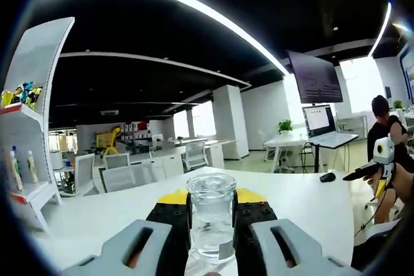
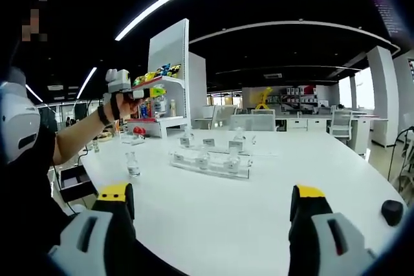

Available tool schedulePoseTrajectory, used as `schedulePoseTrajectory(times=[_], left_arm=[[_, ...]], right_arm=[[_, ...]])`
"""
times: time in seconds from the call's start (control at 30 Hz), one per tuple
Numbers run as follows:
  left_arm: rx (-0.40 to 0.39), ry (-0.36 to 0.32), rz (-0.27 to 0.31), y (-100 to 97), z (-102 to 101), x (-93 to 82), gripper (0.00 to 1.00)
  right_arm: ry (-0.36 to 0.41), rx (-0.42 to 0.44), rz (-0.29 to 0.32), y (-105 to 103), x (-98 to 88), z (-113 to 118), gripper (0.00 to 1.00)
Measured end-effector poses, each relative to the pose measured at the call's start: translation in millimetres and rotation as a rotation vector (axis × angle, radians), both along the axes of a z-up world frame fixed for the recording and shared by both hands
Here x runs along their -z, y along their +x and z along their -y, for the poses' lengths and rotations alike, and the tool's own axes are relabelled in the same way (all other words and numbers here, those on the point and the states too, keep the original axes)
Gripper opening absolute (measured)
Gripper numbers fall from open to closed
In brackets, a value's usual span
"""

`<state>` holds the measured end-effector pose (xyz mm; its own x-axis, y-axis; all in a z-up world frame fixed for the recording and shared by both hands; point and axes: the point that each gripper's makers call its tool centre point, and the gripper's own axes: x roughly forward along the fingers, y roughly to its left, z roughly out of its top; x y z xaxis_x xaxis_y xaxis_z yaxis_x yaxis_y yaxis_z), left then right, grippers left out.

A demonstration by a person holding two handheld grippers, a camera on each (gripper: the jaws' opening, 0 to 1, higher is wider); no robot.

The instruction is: Identify the label on the chemical reagent bottle, grasp the chemical reagent bottle, and place it in the designated position on the reagent rack

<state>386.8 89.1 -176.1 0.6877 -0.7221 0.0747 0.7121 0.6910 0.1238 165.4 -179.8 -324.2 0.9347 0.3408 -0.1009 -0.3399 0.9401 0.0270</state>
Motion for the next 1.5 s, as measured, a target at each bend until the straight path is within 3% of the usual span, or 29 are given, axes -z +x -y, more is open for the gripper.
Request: schedulePoseTrajectory(times=[0.47,0.83,1.07,1.13,1.27,1.5], left_arm=[[-0.001,0.041,0.004,22.1,7.4,-7.7,0.24],[0.022,0.022,0.001,50.9,13.6,-6.4,0.24],[0.051,-0.023,-0.034,68.0,27.2,0.2,0.24],[0.08,-0.068,-0.086,70.1,34.4,2.2,0.24],[0.089,-0.034,-0.045,74.8,44.8,7.6,0.24],[0.069,-0.041,-0.063,94.0,52.7,29.2,0.24]], right_arm=[[-0.015,0.01,0.001,-0.5,-3.5,4.3,0.97],[0.002,0.002,-0.013,4.0,3.8,-0.9,0.97],[0.007,0.015,-0.02,6.8,6.5,2.6,0.97],[0.011,0.015,-0.018,7.0,6.3,2.6,0.97],[-0.003,0.014,-0.028,7.0,10.1,3.8,0.97],[0.009,0.034,-0.032,7.1,13.6,11.3,0.97]])
